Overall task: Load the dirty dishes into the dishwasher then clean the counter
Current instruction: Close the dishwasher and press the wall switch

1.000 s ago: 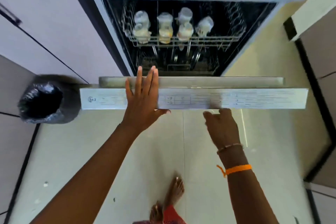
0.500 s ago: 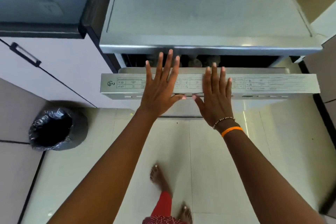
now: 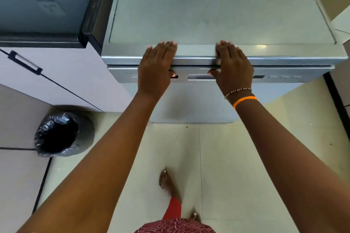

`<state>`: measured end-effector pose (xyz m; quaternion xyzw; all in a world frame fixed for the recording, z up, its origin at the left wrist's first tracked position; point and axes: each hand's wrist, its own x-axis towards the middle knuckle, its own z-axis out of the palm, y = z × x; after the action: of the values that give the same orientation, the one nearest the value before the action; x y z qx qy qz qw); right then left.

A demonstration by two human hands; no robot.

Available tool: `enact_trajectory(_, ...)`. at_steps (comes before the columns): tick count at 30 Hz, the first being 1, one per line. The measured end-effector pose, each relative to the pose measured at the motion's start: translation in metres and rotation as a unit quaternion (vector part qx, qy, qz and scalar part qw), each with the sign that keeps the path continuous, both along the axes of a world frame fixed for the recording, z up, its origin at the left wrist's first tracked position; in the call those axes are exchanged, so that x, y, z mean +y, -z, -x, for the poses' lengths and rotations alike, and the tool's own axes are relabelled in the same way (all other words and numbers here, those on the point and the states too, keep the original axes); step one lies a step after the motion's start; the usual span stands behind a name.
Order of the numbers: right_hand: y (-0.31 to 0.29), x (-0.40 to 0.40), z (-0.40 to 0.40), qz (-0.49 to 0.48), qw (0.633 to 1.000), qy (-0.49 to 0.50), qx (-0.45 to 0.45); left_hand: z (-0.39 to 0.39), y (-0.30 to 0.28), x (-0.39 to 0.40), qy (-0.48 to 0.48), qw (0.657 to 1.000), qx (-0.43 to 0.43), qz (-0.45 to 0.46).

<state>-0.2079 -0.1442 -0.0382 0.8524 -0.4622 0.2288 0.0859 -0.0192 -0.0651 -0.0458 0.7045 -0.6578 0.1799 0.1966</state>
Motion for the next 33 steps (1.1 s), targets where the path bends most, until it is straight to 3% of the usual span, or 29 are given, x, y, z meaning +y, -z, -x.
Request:
enact_trajectory(11,-0.019,0.003,-0.015,-0.068,0.993,0.078,0.052,0.007,-0.012,-0.006,-0.047,0.998,0.046,-0.003)
enact_trajectory(17,-0.059,-0.001,-0.028,-0.128,0.978,0.089,0.137,-0.001,-0.040,-0.003,-0.006,0.994,0.068,-0.083)
enact_trajectory(20,-0.088,-0.013,-0.039,-0.198,0.960,0.085,0.178,-0.010,-0.069,-0.008,0.023,0.979,0.136,-0.153)
enact_trajectory(24,-0.111,-0.029,-0.062,-0.296,0.946,0.071,0.108,-0.036,-0.097,-0.014,0.025,0.969,0.164,-0.184)
enact_trajectory(33,-0.140,-0.071,-0.159,-0.281,0.959,-0.005,-0.035,-0.089,-0.133,-0.065,-0.020,0.971,0.204,-0.124)
